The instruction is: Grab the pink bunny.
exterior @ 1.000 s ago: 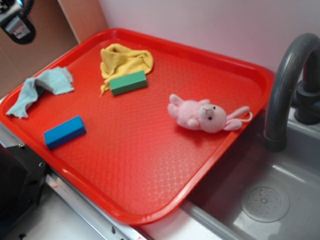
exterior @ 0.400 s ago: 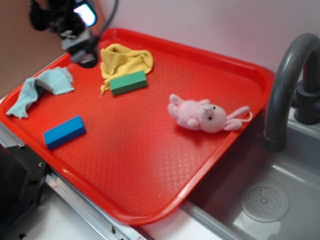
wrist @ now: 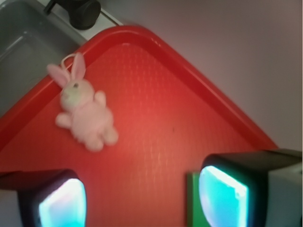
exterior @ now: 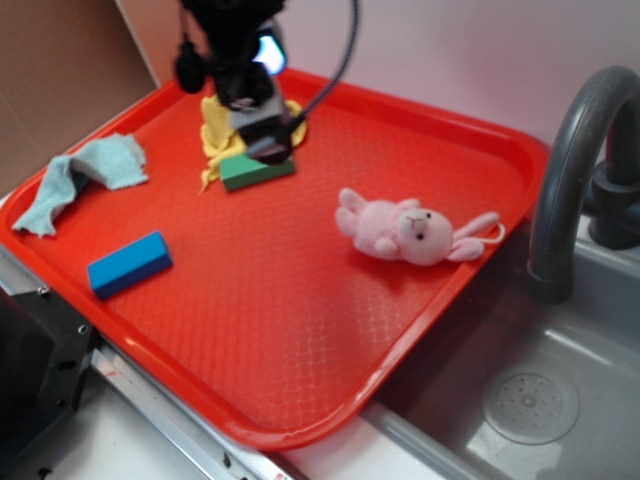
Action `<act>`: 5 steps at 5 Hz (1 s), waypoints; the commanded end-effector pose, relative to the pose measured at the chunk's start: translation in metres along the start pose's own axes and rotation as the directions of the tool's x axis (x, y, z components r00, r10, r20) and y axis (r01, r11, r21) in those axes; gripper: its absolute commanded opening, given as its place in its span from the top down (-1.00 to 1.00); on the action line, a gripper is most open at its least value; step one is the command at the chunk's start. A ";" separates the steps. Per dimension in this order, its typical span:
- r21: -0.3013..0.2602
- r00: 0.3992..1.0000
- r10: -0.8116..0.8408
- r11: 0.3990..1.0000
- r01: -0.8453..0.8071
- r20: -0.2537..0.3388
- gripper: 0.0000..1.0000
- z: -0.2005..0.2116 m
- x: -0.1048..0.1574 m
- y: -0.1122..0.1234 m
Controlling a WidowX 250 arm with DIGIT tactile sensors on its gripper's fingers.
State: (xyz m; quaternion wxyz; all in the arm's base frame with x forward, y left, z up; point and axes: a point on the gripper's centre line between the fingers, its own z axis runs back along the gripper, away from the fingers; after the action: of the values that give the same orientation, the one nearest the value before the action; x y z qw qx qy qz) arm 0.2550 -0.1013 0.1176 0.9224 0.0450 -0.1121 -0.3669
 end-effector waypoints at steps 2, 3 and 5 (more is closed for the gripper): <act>-0.079 0.974 -0.226 0.971 0.227 0.030 -1.00 -0.038 0.054 -0.043; -0.128 0.972 -0.231 0.964 0.235 0.041 -1.00 -0.039 0.050 -0.052; -0.155 0.976 -0.218 0.965 0.212 -0.026 -1.00 -0.066 0.036 -0.050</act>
State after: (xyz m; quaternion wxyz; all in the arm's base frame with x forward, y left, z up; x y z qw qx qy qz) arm 0.2596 -0.1583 0.0402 0.8774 -0.0073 -0.0358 -0.4783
